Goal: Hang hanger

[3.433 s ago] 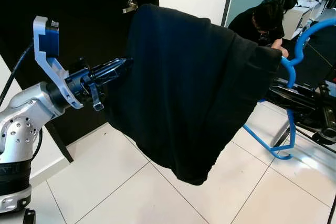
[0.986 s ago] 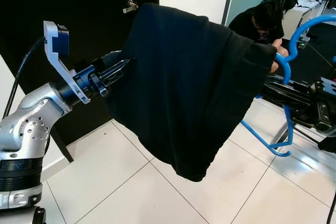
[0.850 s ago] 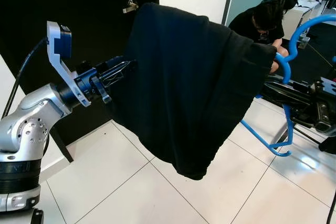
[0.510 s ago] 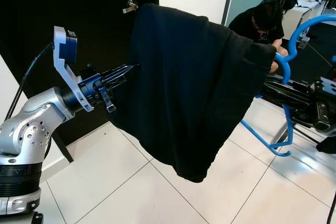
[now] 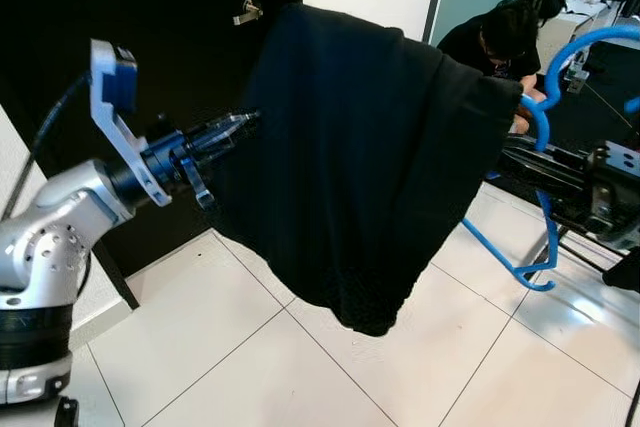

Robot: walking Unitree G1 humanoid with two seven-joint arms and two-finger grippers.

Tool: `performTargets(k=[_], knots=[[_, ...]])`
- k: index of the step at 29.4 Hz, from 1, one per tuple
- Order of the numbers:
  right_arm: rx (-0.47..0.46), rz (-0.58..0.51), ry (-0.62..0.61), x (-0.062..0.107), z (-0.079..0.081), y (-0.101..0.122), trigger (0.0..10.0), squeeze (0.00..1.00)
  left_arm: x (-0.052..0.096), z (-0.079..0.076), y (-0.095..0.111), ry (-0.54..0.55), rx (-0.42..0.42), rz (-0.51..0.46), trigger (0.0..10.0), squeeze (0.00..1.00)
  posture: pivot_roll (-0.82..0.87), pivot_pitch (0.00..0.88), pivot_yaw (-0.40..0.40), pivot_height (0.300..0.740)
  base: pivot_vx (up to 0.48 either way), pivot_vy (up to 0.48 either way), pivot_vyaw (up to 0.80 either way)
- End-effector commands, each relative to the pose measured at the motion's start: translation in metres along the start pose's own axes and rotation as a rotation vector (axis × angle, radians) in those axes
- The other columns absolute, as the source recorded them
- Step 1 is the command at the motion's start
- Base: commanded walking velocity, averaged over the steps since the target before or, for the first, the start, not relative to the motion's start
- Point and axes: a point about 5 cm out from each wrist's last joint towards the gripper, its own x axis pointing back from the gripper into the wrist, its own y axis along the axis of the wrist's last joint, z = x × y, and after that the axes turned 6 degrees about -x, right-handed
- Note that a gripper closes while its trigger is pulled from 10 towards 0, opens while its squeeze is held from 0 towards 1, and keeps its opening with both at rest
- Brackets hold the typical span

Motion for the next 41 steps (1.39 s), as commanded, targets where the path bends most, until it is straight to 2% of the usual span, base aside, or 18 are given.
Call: performTargets(k=[1,2,4,5,10,12,16,24,26,29,30,31,32,33,34,36,37,41], knots=[[-0.022,0.027,-0.06,-0.002,-0.006,-0.011,10.0,0.0,-0.002,-0.003,0.028,-0.032,-0.063,-0.078,0.0,0.0,0.01,0.0,0.003,0.74,0.0,0.0,0.0],[-0.053,0.045,-0.135,-0.004,-0.014,-0.022,10.0,0.0,-0.003,-0.004,0.049,-0.052,-0.097,-0.139,0.0,0.0,0.02,0.0,0.003,0.74,0.0,0.0,0.0],[-0.053,0.045,-0.135,-0.004,-0.014,-0.022,10.0,0.0,-0.003,-0.004,0.049,-0.052,-0.097,-0.139,0.0,0.0,0.02,0.0,0.003,0.74,0.0,0.0,0.0],[-0.082,0.038,-0.203,-0.004,-0.022,-0.029,10.0,0.0,-0.004,-0.005,0.065,-0.067,-0.122,-0.187,0.0,0.0,0.02,0.0,0.003,0.74,0.0,0.0,0.0],[-0.126,-0.007,-0.282,-0.005,-0.032,-0.033,10.0,0.0,-0.003,-0.007,0.078,-0.086,-0.134,-0.238,0.0,0.0,0.02,0.0,0.002,0.74,0.0,0.0,0.0],[-0.126,-0.007,-0.282,-0.005,-0.032,-0.033,10.0,0.0,-0.003,-0.007,0.078,-0.086,-0.134,-0.238,0.0,0.0,0.02,0.0,0.002,0.74,0.0,0.0,0.0],[-0.182,-0.188,-0.306,-0.005,-0.038,-0.02,10.0,0.0,0.0,-0.01,0.079,-0.103,-0.116,-0.233,0.0,0.0,0.03,0.0,0.004,0.74,0.0,0.0,0.0],[-0.218,-0.289,-0.337,-0.001,-0.044,-0.012,10.0,0.0,0.005,-0.008,0.077,-0.079,-0.104,-0.23,0.0,0.0,0.03,0.0,0.002,0.74,0.0,0.0,0.0],[-0.277,-0.35,-0.428,0.005,-0.056,-0.013,10.0,0.0,0.024,0.007,0.077,0.024,-0.099,-0.252,0.0,0.0,0.03,0.0,-0.002,0.74,0.0,0.0,0.0],[-0.277,-0.35,-0.428,0.005,-0.056,-0.013,10.0,0.0,0.024,0.007,0.077,0.024,-0.099,-0.252,0.0,0.0,0.03,0.0,-0.002,0.74,0.0,0.0,0.0],[-0.302,-0.369,-0.455,0.007,-0.06,-0.015,10.0,0.0,0.036,0.018,0.075,0.098,-0.095,-0.26,0.0,0.0,0.03,0.0,0.001,0.74,0.0,0.0,0.0],[-0.302,-0.369,-0.455,0.007,-0.06,-0.015,10.0,0.0,0.036,0.018,0.075,0.098,-0.095,-0.26,0.0,0.0,0.03,0.0,0.001,0.74,0.0,0.0,0.0],[-0.317,-0.371,-0.467,0.006,-0.061,-0.017,10.0,0.0,0.051,0.03,0.07,0.185,-0.073,-0.275,0.0,0.0,0.03,0.0,0.0,0.74,0.0,0.0,0.0],[-0.317,-0.371,-0.467,0.006,-0.061,-0.017,10.0,0.0,0.051,0.03,0.07,0.185,-0.073,-0.275,0.0,0.0,0.03,0.0,0.0,0.74,0.0,0.0,0.0],[-0.326,-0.37,-0.47,0.005,-0.061,-0.019,10.0,0.0,0.063,0.039,0.066,0.259,-0.053,-0.293,0.0,0.0,0.03,0.0,0.0,0.74,0.0,0.0,0.0],[-0.326,-0.37,-0.47,0.005,-0.061,-0.019,10.0,0.0,0.063,0.039,0.066,0.259,-0.053,-0.293,0.0,0.0,0.03,0.0,0.0,0.74,0.0,0.0,0.0],[-0.336,-0.366,-0.479,0.005,-0.062,-0.021,10.0,0.0,0.075,0.048,0.062,0.332,-0.03,-0.324,0.0,0.0,0.02,0.0,-0.002,0.74,0.0,0.0,0.0],[-0.35,-0.367,-0.492,0.005,-0.063,-0.024,10.0,0.0,0.087,0.057,0.057,0.421,0.005,-0.37,0.0,0.0,0.02,0.0,-0.003,0.74,0.0,0.0,0.0]])
